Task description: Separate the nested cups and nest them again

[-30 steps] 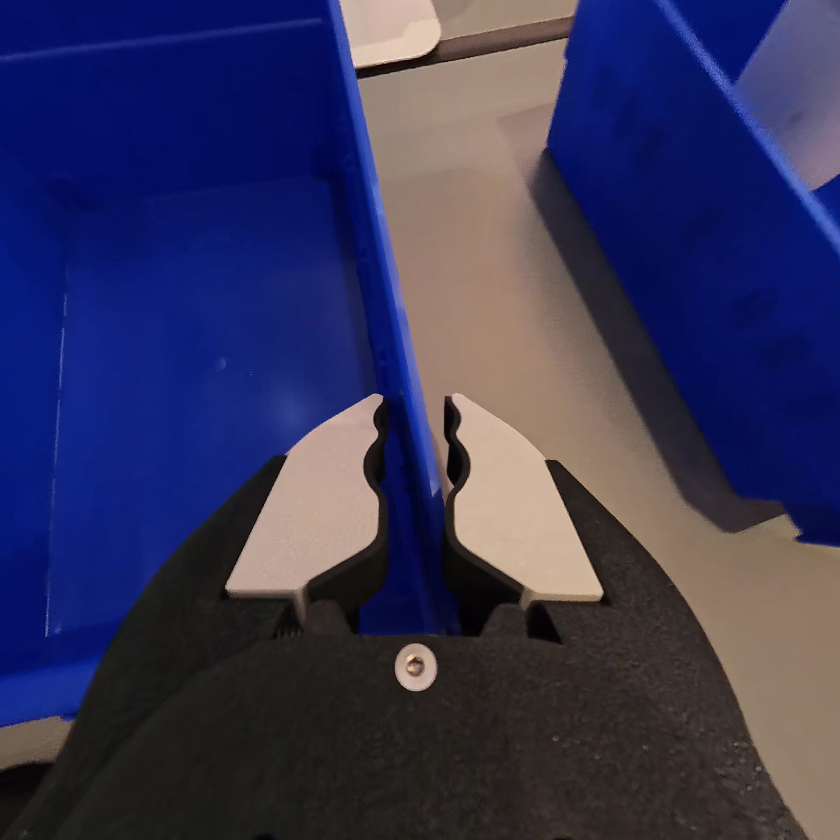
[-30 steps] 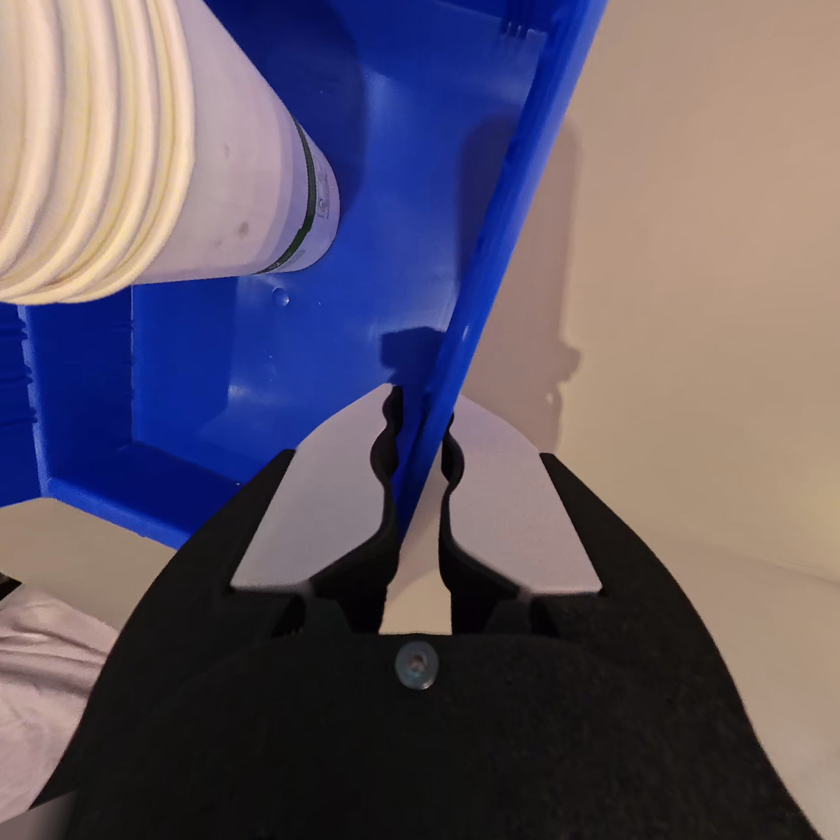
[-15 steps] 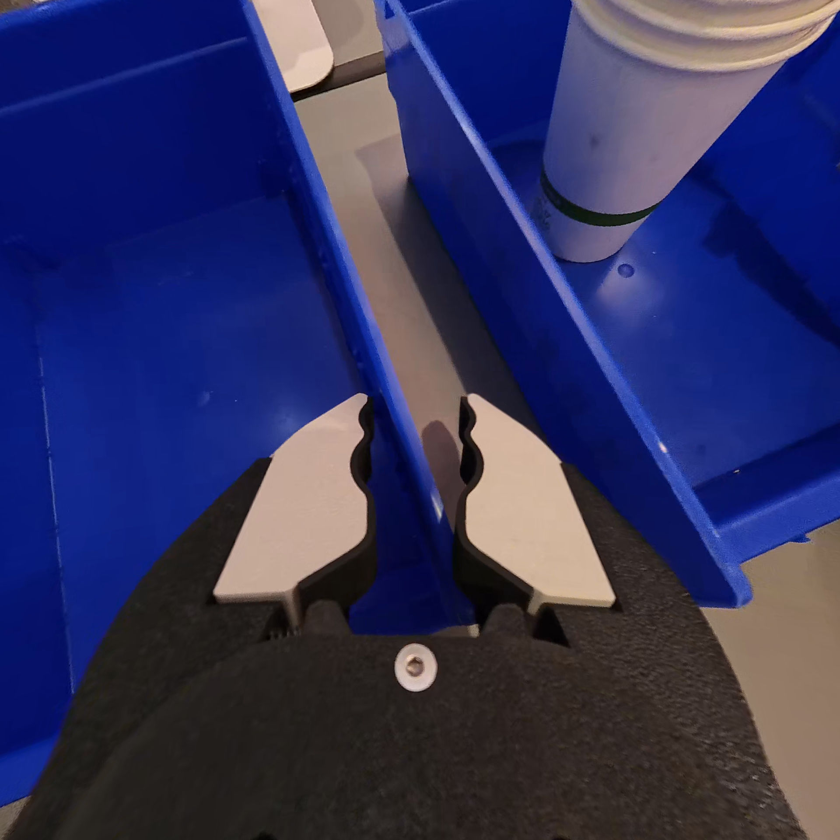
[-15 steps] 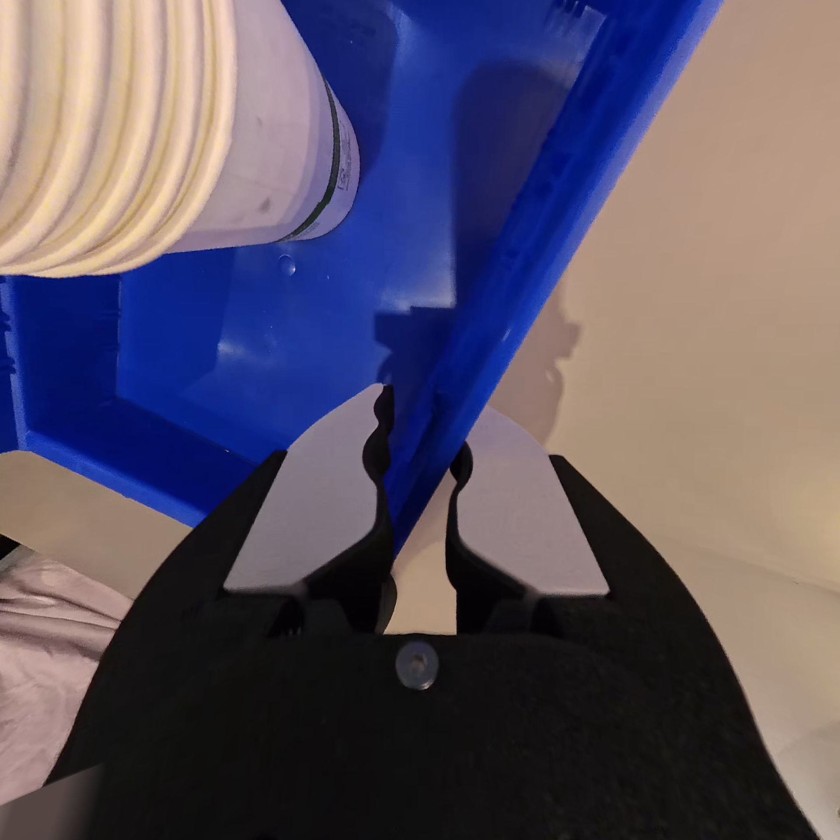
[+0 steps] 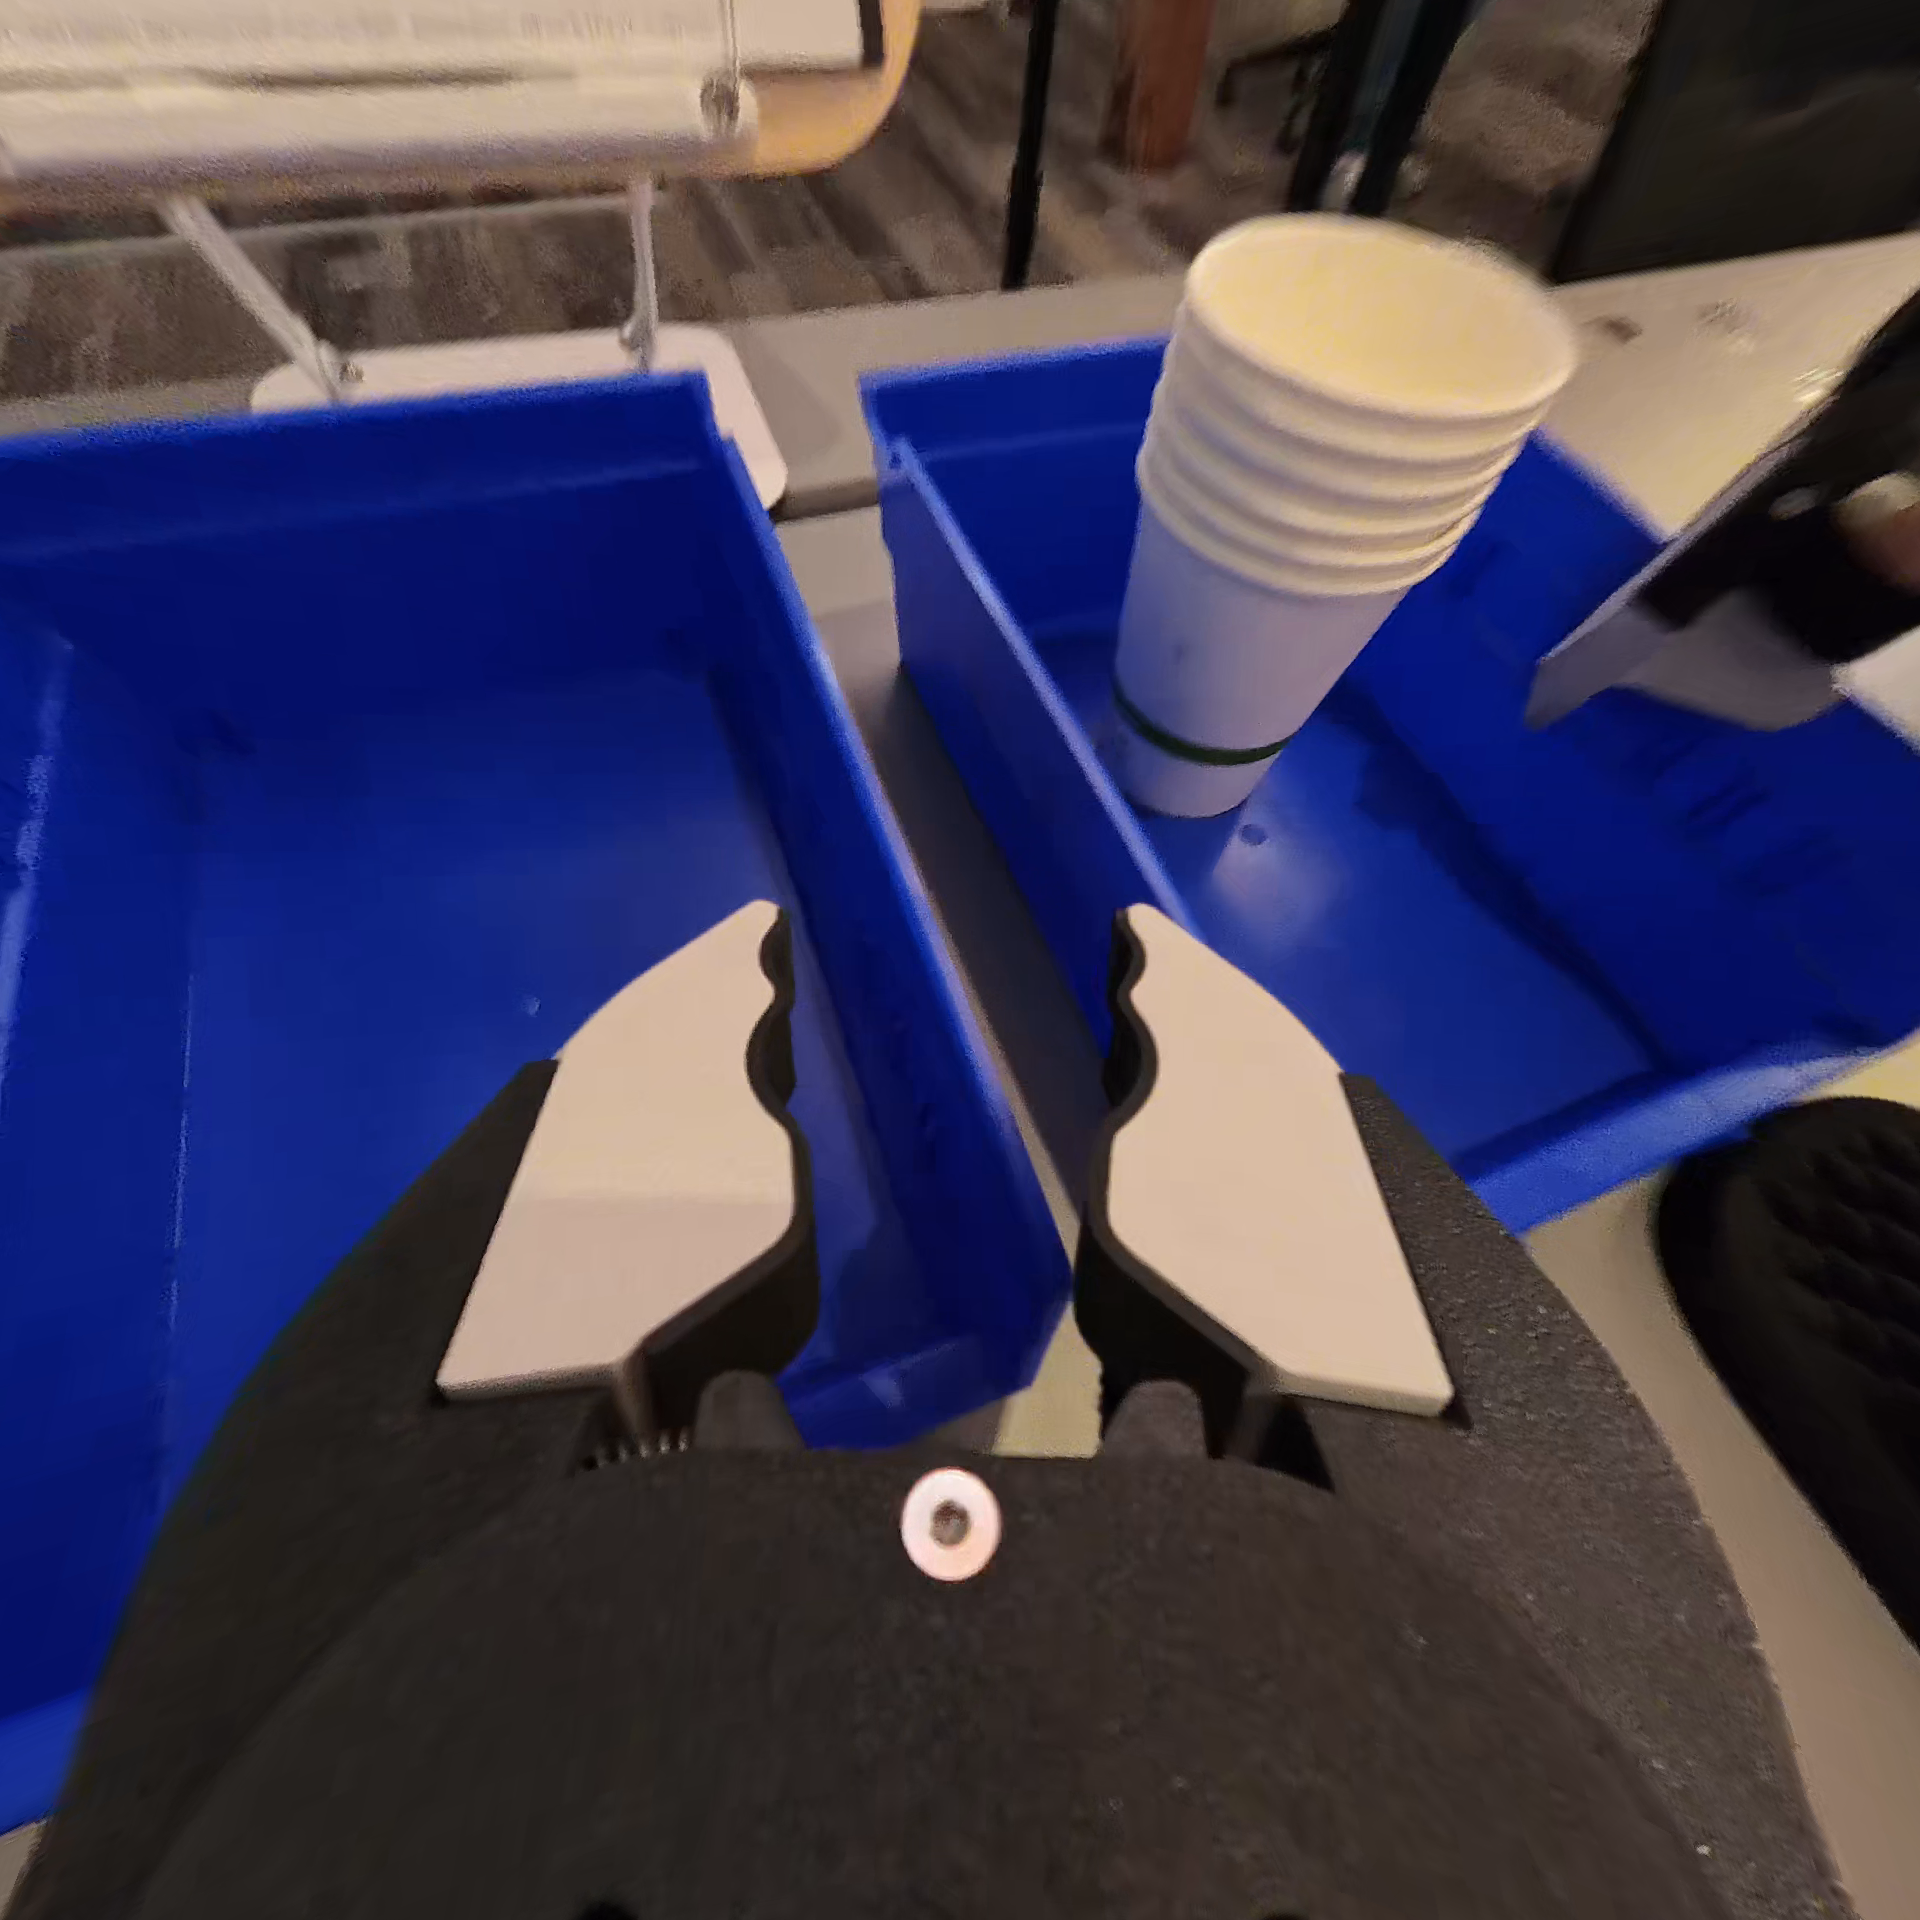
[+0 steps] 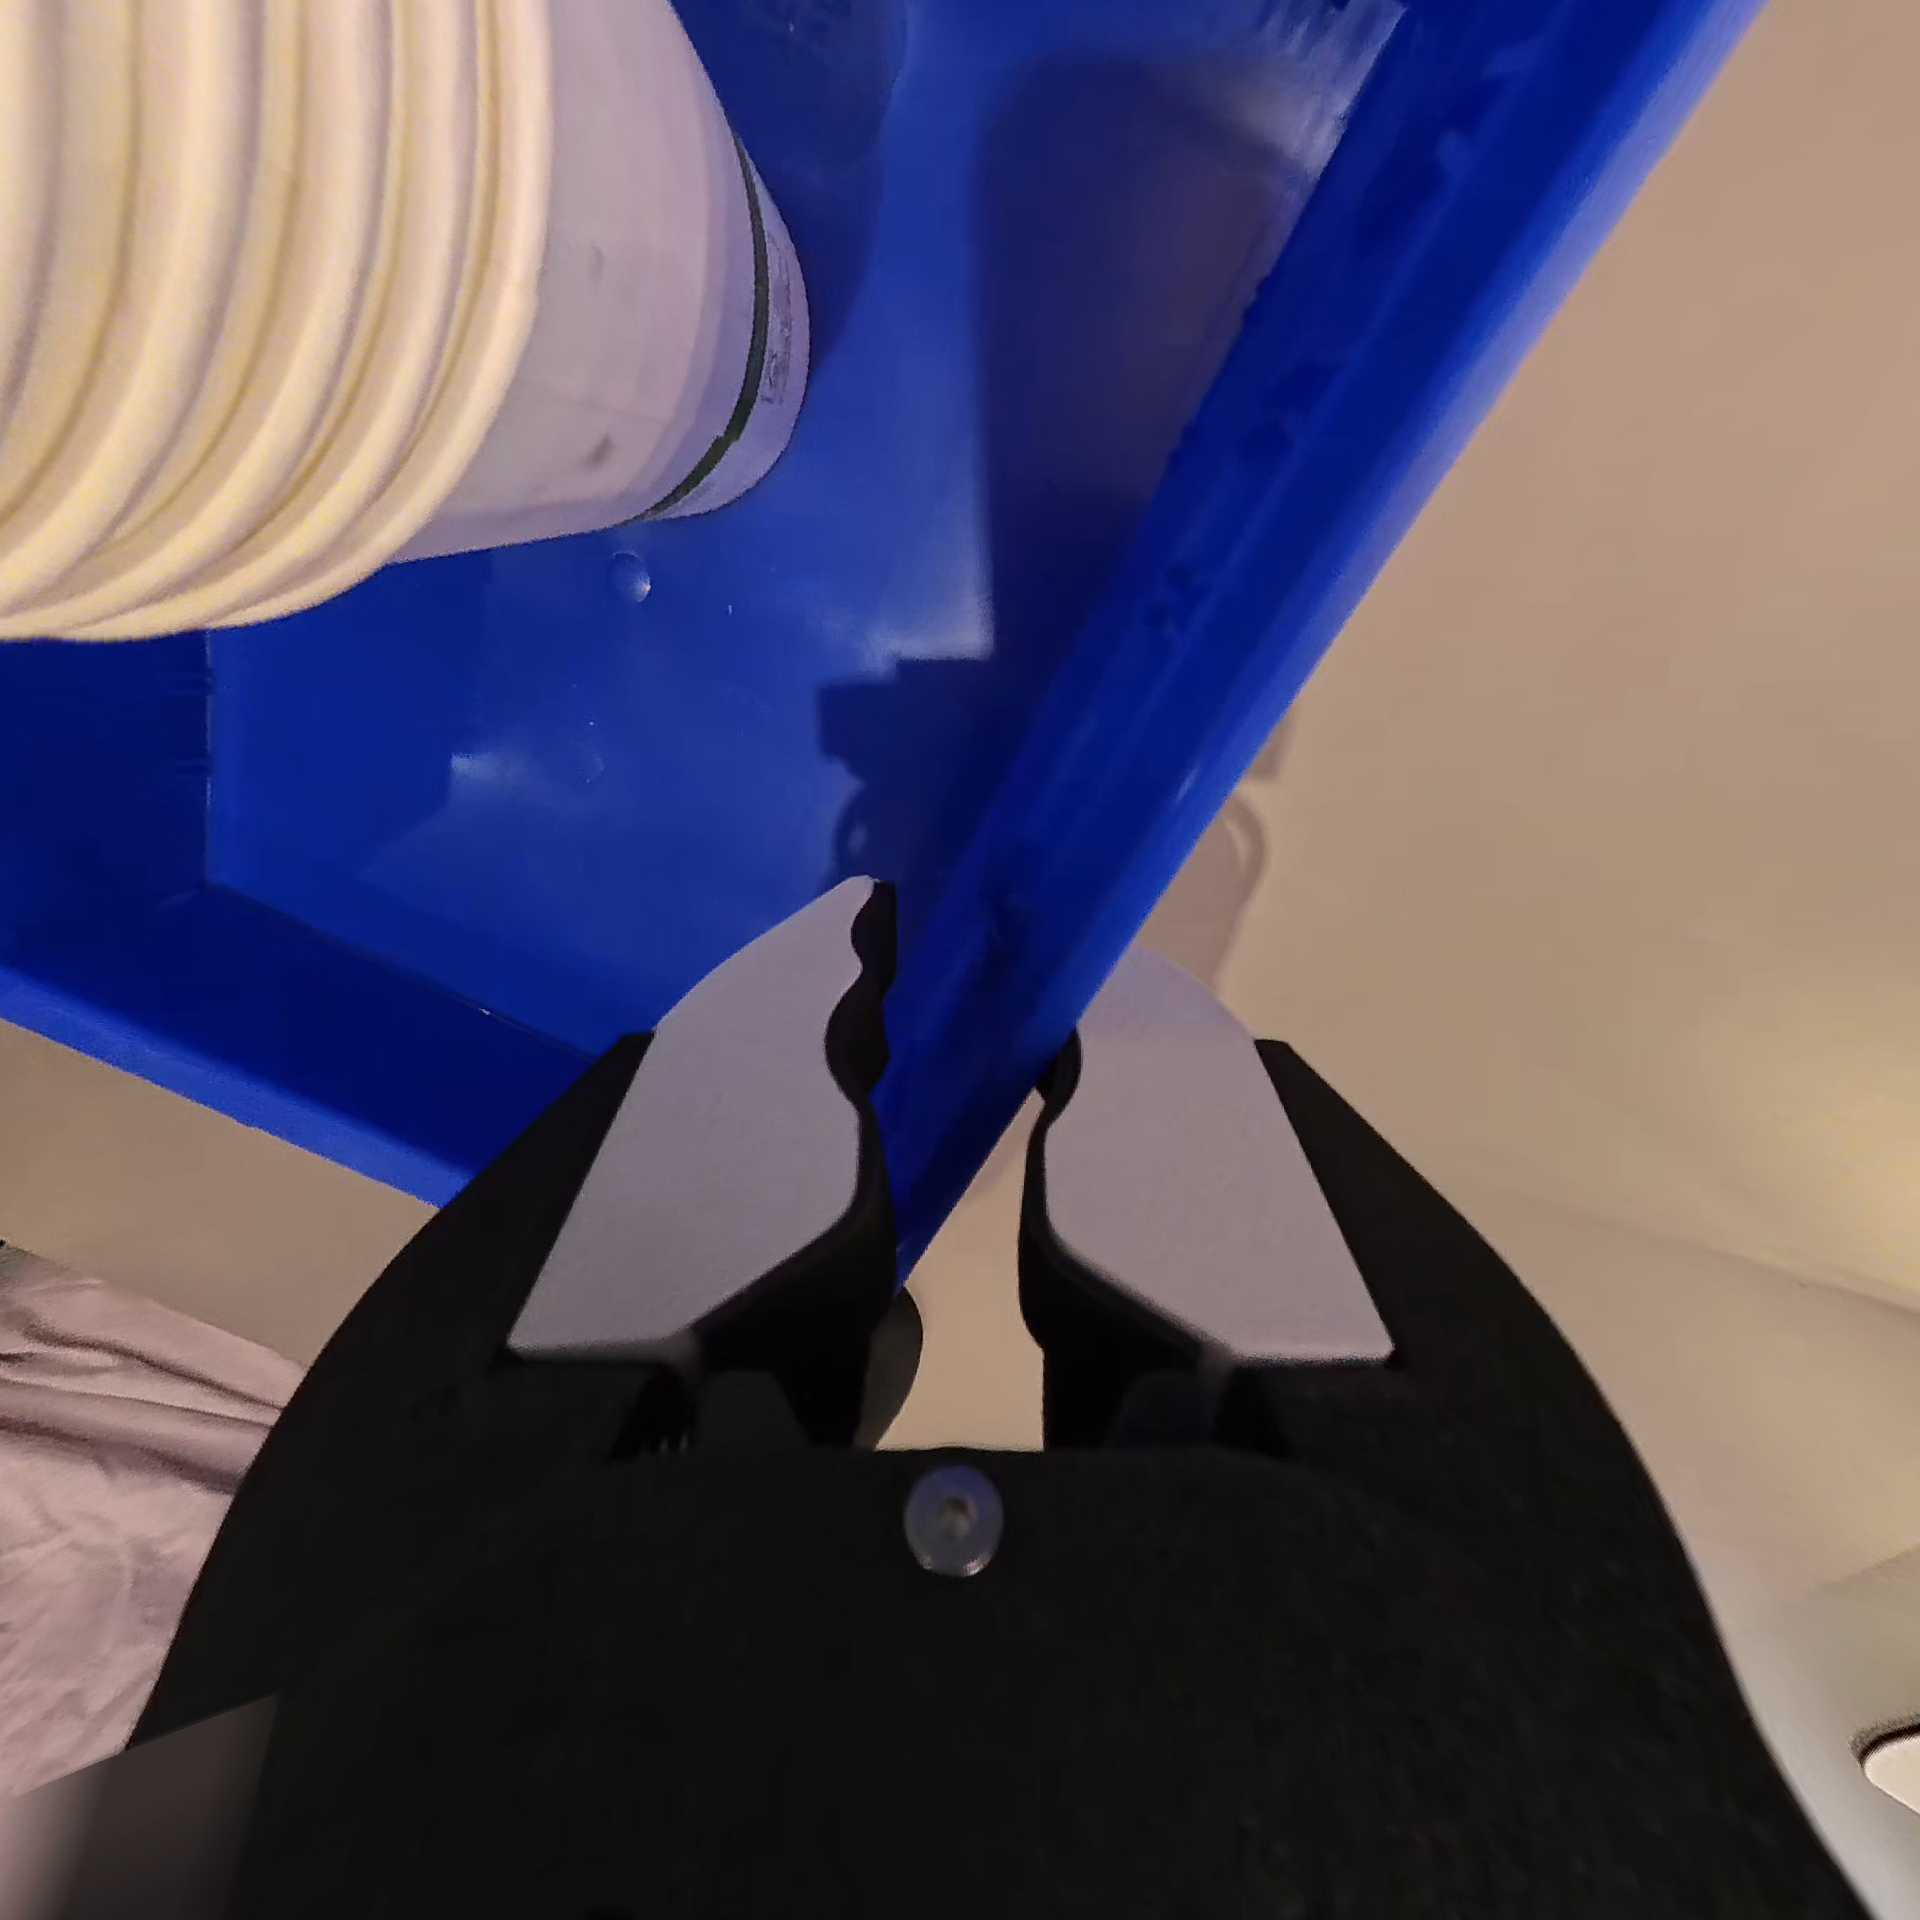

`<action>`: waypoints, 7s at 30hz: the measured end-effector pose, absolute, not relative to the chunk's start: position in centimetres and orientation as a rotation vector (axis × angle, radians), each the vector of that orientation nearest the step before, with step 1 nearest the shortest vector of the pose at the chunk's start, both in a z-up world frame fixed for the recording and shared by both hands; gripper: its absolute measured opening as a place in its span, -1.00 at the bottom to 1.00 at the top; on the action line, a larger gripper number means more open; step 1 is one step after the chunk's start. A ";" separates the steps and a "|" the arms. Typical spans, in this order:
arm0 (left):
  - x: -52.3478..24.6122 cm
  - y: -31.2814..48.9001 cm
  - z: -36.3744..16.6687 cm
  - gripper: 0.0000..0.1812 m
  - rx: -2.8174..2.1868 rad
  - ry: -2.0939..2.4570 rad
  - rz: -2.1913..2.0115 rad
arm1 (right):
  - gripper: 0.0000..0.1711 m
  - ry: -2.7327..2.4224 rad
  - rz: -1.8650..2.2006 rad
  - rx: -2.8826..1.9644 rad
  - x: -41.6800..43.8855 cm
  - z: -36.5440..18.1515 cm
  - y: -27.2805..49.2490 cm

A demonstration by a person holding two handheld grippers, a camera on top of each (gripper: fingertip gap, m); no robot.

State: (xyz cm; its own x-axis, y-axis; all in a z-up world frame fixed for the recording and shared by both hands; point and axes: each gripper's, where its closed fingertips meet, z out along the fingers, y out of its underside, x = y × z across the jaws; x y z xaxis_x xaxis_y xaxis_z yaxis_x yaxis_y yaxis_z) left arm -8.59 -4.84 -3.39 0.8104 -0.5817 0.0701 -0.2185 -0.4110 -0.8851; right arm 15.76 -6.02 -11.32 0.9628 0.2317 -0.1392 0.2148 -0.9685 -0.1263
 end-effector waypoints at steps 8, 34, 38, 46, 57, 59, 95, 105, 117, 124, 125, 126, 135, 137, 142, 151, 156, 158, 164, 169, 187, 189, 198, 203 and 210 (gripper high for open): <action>-13.3 -4.6 7.4 -0.41 -1.836 0.732 -0.571 | -0.77 -0.172 0.310 -3.012 15.9 -11.9 -5.0; -24.6 1.6 15.0 -0.65 -1.665 0.727 -0.636 | -0.95 0.238 0.204 -3.133 15.8 -14.1 -5.7; -24.7 0.9 15.4 -0.65 -1.651 0.745 -0.674 | -0.95 0.297 0.186 -3.121 15.7 -14.1 -5.9; -25.8 0.7 16.0 -0.65 -1.630 0.730 -0.745 | -0.95 0.340 0.225 -3.119 15.6 -14.1 -6.0; -27.4 1.4 16.5 -0.65 -1.618 0.688 -0.796 | -0.95 0.368 0.254 -3.125 17.6 -13.6 -6.7; -27.6 1.5 16.5 -0.65 -1.620 0.686 -0.794 | -0.94 0.375 0.253 -3.128 18.5 -13.4 -7.4; -39.9 -7.8 23.1 -0.69 -1.377 0.389 -0.497 | -0.95 -0.688 0.488 -3.024 -21.1 4.3 7.9; -39.5 -8.8 23.4 -0.74 -1.342 0.423 -0.527 | -0.95 -0.932 0.587 -2.968 -36.7 -1.1 11.6; -37.7 -7.6 22.1 -0.74 -1.410 0.503 -0.538 | -0.94 -0.913 0.507 -3.032 -41.5 -11.0 11.8; -36.8 -7.4 21.8 -0.74 -1.423 0.537 -0.546 | -0.94 -0.885 0.374 -3.061 -39.8 -13.4 11.8; -36.7 -7.4 21.8 -0.74 -1.423 0.541 -0.550 | -0.91 -0.893 0.371 -3.058 -39.8 -13.5 11.6; -36.5 -7.4 21.7 -0.74 -1.423 0.546 -0.553 | -0.84 -0.917 0.384 -3.038 -40.0 -13.3 11.6; -36.4 -8.0 21.6 -0.72 -1.421 0.578 -0.571 | -0.69 -0.951 0.214 -2.538 -35.8 -2.5 14.4; -36.6 -8.2 21.9 -0.72 -1.405 0.569 -0.586 | -0.51 -0.859 0.004 -2.493 -29.9 0.6 14.0; -37.2 -8.2 22.2 -0.72 -1.389 0.548 -0.611 | -0.25 -0.425 -0.278 -2.656 -13.3 0.3 9.3; -35.8 -8.2 21.8 -0.72 -1.409 0.585 -0.580 | -0.40 -0.172 0.102 -2.917 -8.1 -10.2 3.1; -34.5 -7.8 21.2 -0.72 -1.438 0.623 -0.551 | -0.88 -0.188 0.162 -3.006 -7.9 -12.0 2.9; -34.1 -7.7 21.0 -0.72 -1.447 0.636 -0.542 | -0.89 -0.202 0.136 -3.014 -7.1 -12.0 3.1; -32.7 -7.8 20.6 -0.72 -1.449 0.679 -0.531 | -0.91 -0.173 0.229 -3.045 -3.6 -12.0 2.3; -31.7 -7.7 20.4 -0.72 -1.448 0.701 -0.512 | -0.93 -0.083 0.190 -3.067 2.9 -12.1 0.7; -27.7 -5.8 18.3 -0.72 -1.529 0.779 -0.451 | -0.93 0.379 0.156 -3.031 24.8 -12.3 -6.6; -27.3 -5.5 18.0 -0.72 -1.543 0.785 -0.431 | -0.93 0.395 0.174 -3.018 26.1 -12.3 -6.8; -25.4 -4.5 16.5 -0.72 -1.589 0.827 -0.370 | -0.93 0.283 0.167 -2.993 28.1 -12.3 -6.7; -27.1 -3.9 16.7 -0.70 -1.597 0.798 -0.282 | -0.82 0.195 0.010 -2.861 29.0 -10.6 -5.9; -44.5 -0.8 16.4 -0.51 -1.802 0.230 0.037 | -0.48 0.193 -0.231 -2.215 28.2 2.7 -3.9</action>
State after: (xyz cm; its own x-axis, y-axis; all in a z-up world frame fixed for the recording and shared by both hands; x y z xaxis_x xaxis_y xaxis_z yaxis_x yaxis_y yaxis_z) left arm -44.52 -0.82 16.37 0.9795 -0.1367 -0.1478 -0.1759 -0.2241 -0.9586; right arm 28.21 -3.90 2.74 0.9707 -0.2198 0.0974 -0.0573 -0.6048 -0.7943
